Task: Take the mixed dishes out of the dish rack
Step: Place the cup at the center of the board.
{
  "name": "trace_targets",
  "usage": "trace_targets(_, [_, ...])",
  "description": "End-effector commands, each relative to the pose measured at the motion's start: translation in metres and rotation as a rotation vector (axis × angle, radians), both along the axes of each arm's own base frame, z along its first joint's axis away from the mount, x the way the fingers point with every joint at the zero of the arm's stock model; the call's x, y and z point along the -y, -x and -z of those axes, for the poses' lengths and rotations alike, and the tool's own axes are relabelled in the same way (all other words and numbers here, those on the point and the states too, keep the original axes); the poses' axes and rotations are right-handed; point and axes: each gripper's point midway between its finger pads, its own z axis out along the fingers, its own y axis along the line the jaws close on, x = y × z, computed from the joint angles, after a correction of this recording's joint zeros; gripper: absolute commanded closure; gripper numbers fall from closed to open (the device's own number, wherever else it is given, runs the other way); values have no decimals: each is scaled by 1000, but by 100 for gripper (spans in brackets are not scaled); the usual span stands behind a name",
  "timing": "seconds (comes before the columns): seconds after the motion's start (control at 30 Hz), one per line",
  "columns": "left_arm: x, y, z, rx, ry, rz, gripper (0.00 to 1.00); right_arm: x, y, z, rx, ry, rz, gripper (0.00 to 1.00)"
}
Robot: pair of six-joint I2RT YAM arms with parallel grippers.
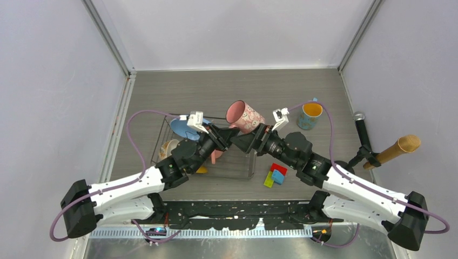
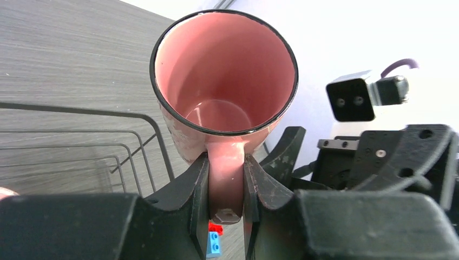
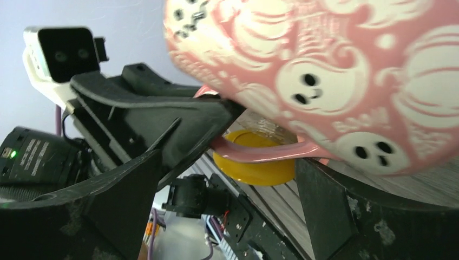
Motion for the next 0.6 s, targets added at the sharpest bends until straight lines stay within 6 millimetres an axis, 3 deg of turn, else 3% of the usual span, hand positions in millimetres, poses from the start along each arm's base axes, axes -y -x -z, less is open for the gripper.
trace_targets(0.0, [0,0,-88,195,119,-8,100,2,17,-24,72,-38,-73,1])
trace_targets(0.2, [14,-9,-88,230,31,-13,100,15,28,-6,46,33,-85,1])
trace_targets(0.57, [30,-15,-93,304,-52,1,100,51,49,-17,118,123,-83,1])
